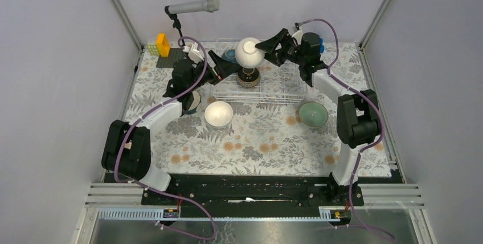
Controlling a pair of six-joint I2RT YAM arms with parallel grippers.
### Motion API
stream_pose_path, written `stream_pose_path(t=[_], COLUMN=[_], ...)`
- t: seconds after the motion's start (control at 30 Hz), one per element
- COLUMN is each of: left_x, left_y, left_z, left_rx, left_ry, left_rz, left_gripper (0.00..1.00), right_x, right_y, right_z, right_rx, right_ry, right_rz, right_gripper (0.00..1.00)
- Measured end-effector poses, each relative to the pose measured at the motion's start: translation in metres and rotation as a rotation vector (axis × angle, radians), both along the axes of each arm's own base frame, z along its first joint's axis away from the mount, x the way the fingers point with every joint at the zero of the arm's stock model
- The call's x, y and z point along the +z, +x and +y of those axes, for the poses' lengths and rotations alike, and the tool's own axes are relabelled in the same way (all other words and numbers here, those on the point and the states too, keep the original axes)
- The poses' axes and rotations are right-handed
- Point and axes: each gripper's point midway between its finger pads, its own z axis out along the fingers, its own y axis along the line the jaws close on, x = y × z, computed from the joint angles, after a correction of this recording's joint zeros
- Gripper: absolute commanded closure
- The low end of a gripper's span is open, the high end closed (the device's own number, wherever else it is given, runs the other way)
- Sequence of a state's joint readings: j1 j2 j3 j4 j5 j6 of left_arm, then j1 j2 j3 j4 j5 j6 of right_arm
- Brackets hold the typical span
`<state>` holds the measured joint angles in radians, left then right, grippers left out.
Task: Unload the bowls from the dish rack
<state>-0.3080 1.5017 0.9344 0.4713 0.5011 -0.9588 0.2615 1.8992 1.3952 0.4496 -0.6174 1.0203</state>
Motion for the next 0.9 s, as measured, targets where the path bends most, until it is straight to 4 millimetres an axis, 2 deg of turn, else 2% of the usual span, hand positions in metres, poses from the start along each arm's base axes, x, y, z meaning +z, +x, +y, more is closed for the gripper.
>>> stream_pose_path(t=[0.17,0.33,0.5,0.9], left_x=[0.020,0.039,0.057,0.095], left_y=[0.007,0.011,0.005,-0.010], left_z=[0.001,-0.003,-0.006,-0.009], left_rx=[-0.021,-0.064,-0.116,-0.192], left_ry=[-0.103,-0.224,-0.304,-0.374], left_rz=[-0.041,-0.089,-0.138,-0.240], left_gripper=[0.01,0.04,0.06,0.30], right_x=[0.025,0.036,0.052,0.079], right_y=[-0.008,-0.017,-0.028,-0.044], right_z=[0.007,0.011,0.014,0.015], right_rx=[0.058,0.107,0.161,0.234], right_ry=[0.092,0.157,0.229,0.340], right_rz=[-0.040,-0.030,-0.031,-0.039], right_gripper=[0.47,0.47,0.47,0.47])
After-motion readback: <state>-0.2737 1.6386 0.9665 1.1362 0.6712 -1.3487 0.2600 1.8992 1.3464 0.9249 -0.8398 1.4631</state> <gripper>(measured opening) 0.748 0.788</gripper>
